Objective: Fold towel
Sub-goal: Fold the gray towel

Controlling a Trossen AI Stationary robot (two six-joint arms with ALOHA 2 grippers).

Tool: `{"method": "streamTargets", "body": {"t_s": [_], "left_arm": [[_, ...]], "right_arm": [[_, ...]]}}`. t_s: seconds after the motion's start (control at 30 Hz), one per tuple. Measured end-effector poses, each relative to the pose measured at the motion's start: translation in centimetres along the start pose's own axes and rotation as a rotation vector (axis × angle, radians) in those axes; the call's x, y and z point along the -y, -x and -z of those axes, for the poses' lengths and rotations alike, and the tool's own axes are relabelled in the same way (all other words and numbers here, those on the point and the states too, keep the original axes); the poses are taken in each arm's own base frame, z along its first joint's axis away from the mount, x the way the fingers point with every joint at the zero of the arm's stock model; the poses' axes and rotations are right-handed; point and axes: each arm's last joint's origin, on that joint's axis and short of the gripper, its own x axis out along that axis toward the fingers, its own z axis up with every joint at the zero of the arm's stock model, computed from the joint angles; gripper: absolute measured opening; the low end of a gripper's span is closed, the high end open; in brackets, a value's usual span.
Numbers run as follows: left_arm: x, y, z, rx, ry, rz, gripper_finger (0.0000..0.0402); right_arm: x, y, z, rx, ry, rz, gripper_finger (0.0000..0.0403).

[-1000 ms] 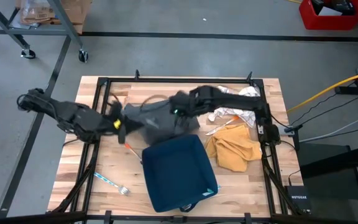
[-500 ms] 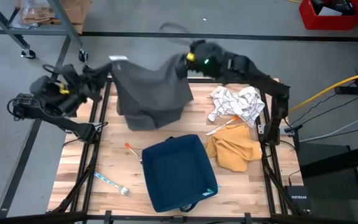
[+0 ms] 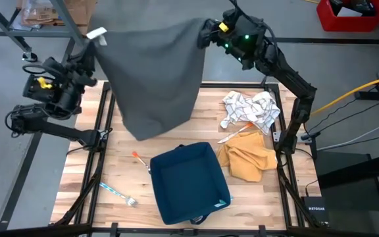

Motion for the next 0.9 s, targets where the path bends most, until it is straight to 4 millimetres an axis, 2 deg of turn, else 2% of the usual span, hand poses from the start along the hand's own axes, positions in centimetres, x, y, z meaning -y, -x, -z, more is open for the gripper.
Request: {"method": "streamTargets", "body": {"t_s": [0.13, 0.3, 0.4, 0.63, 0.9], "left_arm": [[-0.1, -0.2, -1.8, 0.11, 0.063, 0.039, 0.0], [0.1, -0.8, -3.9, 0.155, 0.089, 0.032, 0.0], [0.5, -1.3, -4.5, 0.169, 0.097, 0.042, 0.0], [2.0, -2.5, -4.5, 0.179, 0.108, 0.153, 0.0], [3.7, -3.8, -3.6, 0.102, 0.147, 0.261, 0.0]], "right_arm": [[0.1, 0.9, -1.5, 0.073, -0.035, -0.055, 0.0001], [0.3, 2.6, -3.5, 0.158, -0.092, -0.159, 0.0001], [0.6, 3.6, -4.5, 0.193, -0.111, -0.182, 0.0001], [1.4, 5.8, -5.9, 0.198, -0.204, -0.245, 0.0001], [0.5, 9.5, -7.2, 0.208, -0.275, -0.367, 0.0001]]}}
